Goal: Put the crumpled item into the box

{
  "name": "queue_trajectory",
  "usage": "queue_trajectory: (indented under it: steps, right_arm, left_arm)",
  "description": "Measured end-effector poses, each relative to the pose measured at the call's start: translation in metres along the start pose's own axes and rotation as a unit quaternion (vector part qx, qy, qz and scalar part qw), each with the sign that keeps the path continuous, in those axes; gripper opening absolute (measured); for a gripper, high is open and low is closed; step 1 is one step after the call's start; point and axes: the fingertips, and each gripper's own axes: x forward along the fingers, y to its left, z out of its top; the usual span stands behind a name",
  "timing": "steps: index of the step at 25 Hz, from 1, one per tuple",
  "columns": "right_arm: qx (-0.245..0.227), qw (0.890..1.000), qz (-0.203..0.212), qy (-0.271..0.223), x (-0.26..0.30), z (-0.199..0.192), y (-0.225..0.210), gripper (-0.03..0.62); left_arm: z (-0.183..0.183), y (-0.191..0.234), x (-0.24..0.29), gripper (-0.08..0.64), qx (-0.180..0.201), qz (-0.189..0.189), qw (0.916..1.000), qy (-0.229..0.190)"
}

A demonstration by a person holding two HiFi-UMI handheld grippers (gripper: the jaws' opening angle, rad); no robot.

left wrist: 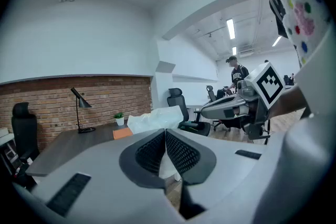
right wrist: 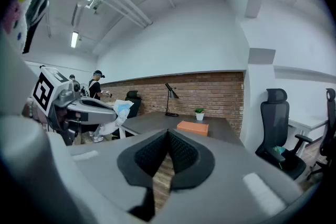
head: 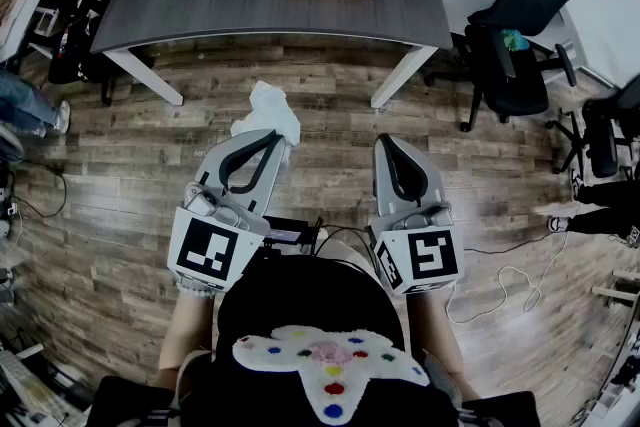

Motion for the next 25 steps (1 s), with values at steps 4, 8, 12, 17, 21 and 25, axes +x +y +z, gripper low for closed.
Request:
queue_trajectory:
  steps: [4,8,12,17,21,25]
  right_arm:
    - [0.0,1.0,0.001,0.0,0.002,-0.001,-0.001,0.009]
    - [0.0,1.0,0.002,0.002,0.002,-0.003,0.0,0.008]
    - [0.008,1.0,0.002,-0.005,0.0,0.0,-0.001,0.009]
    - [0.016,1.0,0.006,-0.016,-0.011,0.0,-0.006,0.009]
    - [0.01,1.0,0.015,-0.018,-0.025,-0.001,-0.009,0.009]
    - [0.013,1.0,0.016,-0.017,-0.039,-0.008,-0.017,0.009]
  left_arm:
    - [-0.001,0.002,0.002,0.009,0.002,0.001,1.0,0.0]
    - [-0.002,0.002,0.002,0.009,0.004,0.001,1.0,0.001]
    - [-0.001,0.002,0.001,0.009,0.001,0.004,1.0,0.001]
    - [0.002,-0.008,0.0,0.009,0.001,0.012,0.9999,0.0]
    - [0.008,-0.018,0.002,0.011,0.003,0.023,0.9997,-0.006]
    - [0.013,-0.031,0.0,0.009,0.0,0.033,0.9994,-0.014]
